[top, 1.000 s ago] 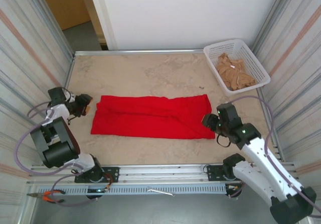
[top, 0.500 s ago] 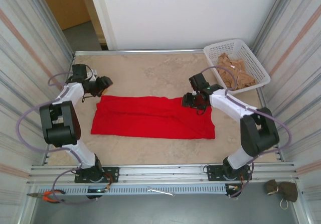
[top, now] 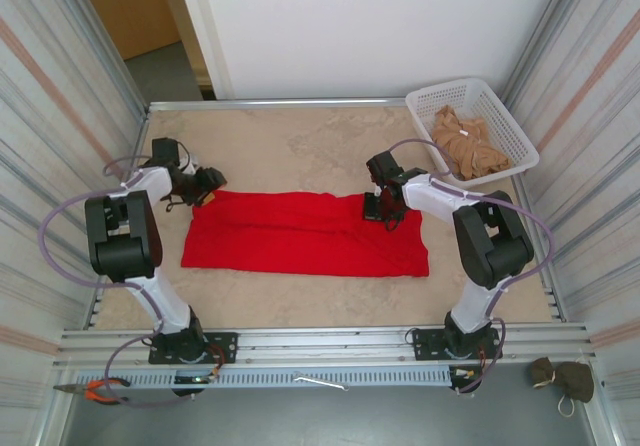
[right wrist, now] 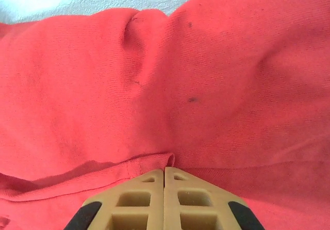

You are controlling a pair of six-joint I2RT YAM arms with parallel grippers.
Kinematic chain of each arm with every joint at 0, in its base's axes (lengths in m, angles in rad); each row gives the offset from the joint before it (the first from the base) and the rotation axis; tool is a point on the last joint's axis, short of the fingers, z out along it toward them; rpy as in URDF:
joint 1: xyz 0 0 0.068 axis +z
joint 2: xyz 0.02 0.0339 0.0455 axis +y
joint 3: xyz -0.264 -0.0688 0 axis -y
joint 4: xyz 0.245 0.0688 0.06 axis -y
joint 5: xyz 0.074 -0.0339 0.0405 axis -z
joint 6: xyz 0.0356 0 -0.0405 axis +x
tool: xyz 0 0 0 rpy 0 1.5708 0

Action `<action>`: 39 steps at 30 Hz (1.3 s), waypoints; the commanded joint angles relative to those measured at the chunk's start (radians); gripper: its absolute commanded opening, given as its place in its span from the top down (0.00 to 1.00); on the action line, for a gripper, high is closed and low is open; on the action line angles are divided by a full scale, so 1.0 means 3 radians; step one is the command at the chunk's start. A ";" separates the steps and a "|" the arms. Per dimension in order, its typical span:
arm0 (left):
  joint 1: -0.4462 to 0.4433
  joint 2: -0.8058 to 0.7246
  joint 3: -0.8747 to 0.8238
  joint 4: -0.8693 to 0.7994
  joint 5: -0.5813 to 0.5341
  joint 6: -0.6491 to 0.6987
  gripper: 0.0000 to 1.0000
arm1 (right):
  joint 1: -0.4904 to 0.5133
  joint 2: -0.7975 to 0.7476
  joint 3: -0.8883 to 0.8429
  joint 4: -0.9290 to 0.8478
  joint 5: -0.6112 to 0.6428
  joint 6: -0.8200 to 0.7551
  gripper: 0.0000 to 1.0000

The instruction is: Fold the inside-out t-shirt

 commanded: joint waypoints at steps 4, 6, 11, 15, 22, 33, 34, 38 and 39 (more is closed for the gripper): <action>0.0010 -0.0016 -0.0058 0.0017 -0.0026 0.0043 0.48 | 0.0082 -0.0352 -0.0058 -0.0002 -0.0086 0.0043 1.00; 0.0012 -0.0054 -0.0065 0.0015 -0.0017 0.0044 0.48 | 0.0148 -0.0522 -0.0106 -0.0060 -0.0051 0.0077 1.00; 0.0014 -0.0114 -0.0063 -0.0011 -0.0016 0.0051 0.48 | 0.0413 -0.0865 -0.0267 -0.0174 0.0068 0.0229 1.00; 0.0015 -0.0158 -0.0101 -0.0004 0.0004 0.0045 0.48 | 0.0825 -0.1128 -0.0505 -0.0224 0.0208 0.0488 1.00; 0.0010 -0.0272 -0.0140 0.0004 0.0077 0.0006 0.48 | 0.1692 -0.1679 -0.0961 -0.0492 0.0477 0.1129 0.64; 0.0008 -0.0416 0.0080 -0.0163 0.0083 0.0023 0.48 | 0.0590 -0.1795 -0.0757 -0.0186 -0.0007 0.0682 0.63; 0.0014 -0.0390 0.0087 -0.0178 0.0071 0.0031 0.47 | 0.0541 -0.1692 -0.0765 -0.0080 -0.0071 0.0677 0.64; 0.0020 -0.0217 0.0143 -0.0285 -0.0035 0.0123 0.47 | 0.0540 -0.1147 -0.0738 0.0446 -0.0316 0.0709 0.69; 0.0029 -0.0193 0.0131 -0.0292 -0.0066 0.0145 0.47 | 0.0552 -0.1021 -0.0744 0.0505 -0.0307 0.0728 0.71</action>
